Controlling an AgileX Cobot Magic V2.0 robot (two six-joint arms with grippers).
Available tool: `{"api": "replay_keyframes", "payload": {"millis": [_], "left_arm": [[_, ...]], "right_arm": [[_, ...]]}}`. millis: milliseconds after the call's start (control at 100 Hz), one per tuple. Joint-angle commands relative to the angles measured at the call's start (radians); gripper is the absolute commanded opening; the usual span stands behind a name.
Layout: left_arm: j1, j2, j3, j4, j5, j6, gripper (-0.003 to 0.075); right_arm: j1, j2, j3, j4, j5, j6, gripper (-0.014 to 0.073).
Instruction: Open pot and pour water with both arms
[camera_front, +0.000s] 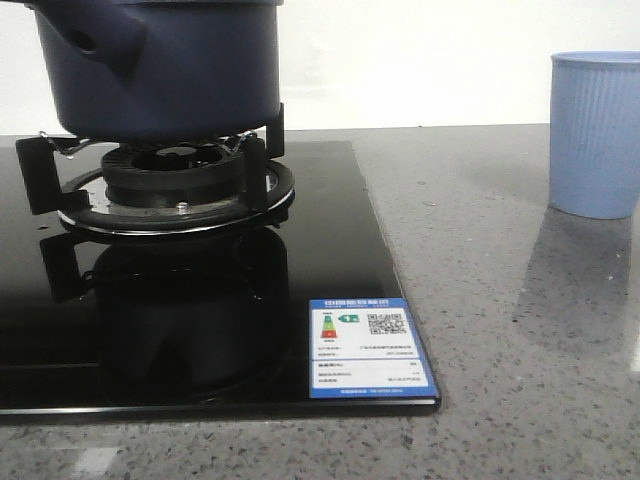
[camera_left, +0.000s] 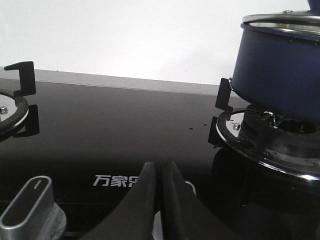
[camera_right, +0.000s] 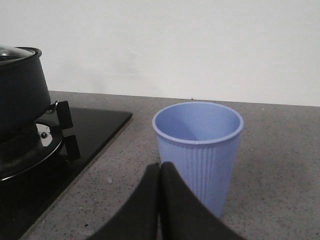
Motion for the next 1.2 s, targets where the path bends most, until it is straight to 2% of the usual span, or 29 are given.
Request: {"api": "replay_keyframes", "payload": {"millis": [0, 130, 290, 330, 360, 380, 430, 500, 580, 670, 760, 1090, 1140, 1190], "left_arm": [[0.003, -0.027, 0.034, 0.001, -0.076, -0.004, -0.0019], [0.003, -0.027, 0.034, 0.001, -0.076, -0.004, -0.0019], [0.003, -0.027, 0.034, 0.001, -0.076, -0.004, -0.0019], [0.003, -0.027, 0.034, 0.001, -0.076, -0.004, -0.0019], [0.003, -0.027, 0.034, 0.001, -0.076, -0.004, -0.0019], [0.003, -0.027, 0.034, 0.001, -0.076, -0.004, -0.0019], [0.003, -0.027, 0.034, 0.001, -0.076, -0.004, -0.0019], [0.003, -0.027, 0.034, 0.001, -0.076, -0.004, -0.0019], [0.003, -0.027, 0.034, 0.001, -0.076, -0.004, -0.0019], [0.003, -0.027, 0.034, 0.001, -0.076, -0.004, -0.0019], [0.003, -0.027, 0.034, 0.001, -0.076, -0.004, -0.0019], [0.003, -0.027, 0.034, 0.001, -0.076, -0.004, -0.0019], [0.003, -0.027, 0.034, 0.001, -0.076, -0.004, -0.0019], [0.003, -0.027, 0.034, 0.001, -0.076, -0.004, -0.0019]], "right_arm": [[-0.007, 0.003, -0.026, 0.023, -0.046, -0.002, -0.0069], [-0.007, 0.003, -0.026, 0.088, -0.046, -0.002, -0.0069], [-0.007, -0.012, -0.026, 0.094, -0.046, -0.006, -0.0069], [-0.007, -0.012, -0.026, 0.120, -0.036, -0.021, -0.0069], [-0.006, -0.012, -0.026, 0.187, -0.016, -0.063, -0.0069], [-0.005, -0.012, -0.026, 0.229, -0.005, -0.104, -0.0069], [-0.001, -0.012, -0.026, 0.450, 0.042, -0.229, -0.0069], [0.011, -0.032, -0.026, 0.700, 0.088, -0.485, -0.0069], [0.037, -0.079, -0.026, 0.838, 0.165, -0.769, -0.0069], [0.061, -0.152, -0.026, 0.929, 0.315, -0.930, -0.0069], [0.063, -0.232, -0.005, 0.929, 0.432, -0.940, -0.0069], [0.063, -0.558, 0.241, 0.929, 0.438, -0.920, -0.0069], [0.063, -0.591, 0.239, 0.929, 0.520, -0.904, -0.0069], [0.063, -0.602, 0.239, 0.929, 0.530, -0.904, -0.0069]]}}
